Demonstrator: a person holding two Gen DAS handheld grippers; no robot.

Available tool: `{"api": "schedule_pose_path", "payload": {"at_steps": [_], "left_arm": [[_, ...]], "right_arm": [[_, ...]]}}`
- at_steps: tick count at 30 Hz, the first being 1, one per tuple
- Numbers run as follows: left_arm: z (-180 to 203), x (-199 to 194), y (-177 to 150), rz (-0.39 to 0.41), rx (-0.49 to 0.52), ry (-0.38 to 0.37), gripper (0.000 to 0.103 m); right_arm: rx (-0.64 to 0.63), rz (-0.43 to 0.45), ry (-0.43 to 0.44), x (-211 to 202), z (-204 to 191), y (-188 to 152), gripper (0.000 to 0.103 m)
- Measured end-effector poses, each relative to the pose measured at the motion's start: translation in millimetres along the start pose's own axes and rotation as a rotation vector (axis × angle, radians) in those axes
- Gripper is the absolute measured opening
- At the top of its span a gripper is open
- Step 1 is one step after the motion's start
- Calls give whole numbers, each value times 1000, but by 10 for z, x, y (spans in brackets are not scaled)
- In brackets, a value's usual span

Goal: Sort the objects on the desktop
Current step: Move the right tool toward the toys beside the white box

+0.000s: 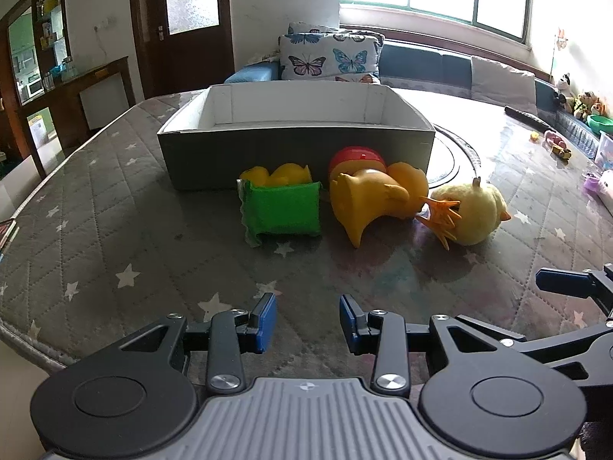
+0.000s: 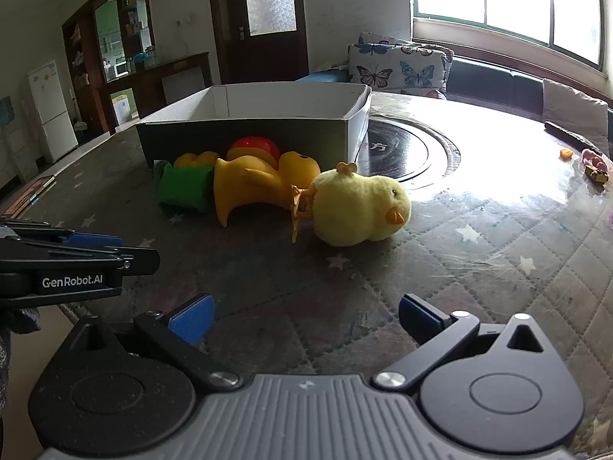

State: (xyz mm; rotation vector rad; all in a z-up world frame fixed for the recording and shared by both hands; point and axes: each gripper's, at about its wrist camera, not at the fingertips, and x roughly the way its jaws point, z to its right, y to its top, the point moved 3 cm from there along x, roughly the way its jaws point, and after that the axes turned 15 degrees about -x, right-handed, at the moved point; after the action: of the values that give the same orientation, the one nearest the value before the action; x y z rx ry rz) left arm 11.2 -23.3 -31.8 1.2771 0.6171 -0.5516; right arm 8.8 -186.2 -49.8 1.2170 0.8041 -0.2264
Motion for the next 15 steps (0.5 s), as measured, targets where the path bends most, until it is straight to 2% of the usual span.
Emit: {"api": "schedule_pose_path", "payload": {"at_steps": [15], "left_arm": [[30,36,-3,-12,8,-12,39]], "right_arm": [[-11,-12,-2,42,-21,11,103]]}}
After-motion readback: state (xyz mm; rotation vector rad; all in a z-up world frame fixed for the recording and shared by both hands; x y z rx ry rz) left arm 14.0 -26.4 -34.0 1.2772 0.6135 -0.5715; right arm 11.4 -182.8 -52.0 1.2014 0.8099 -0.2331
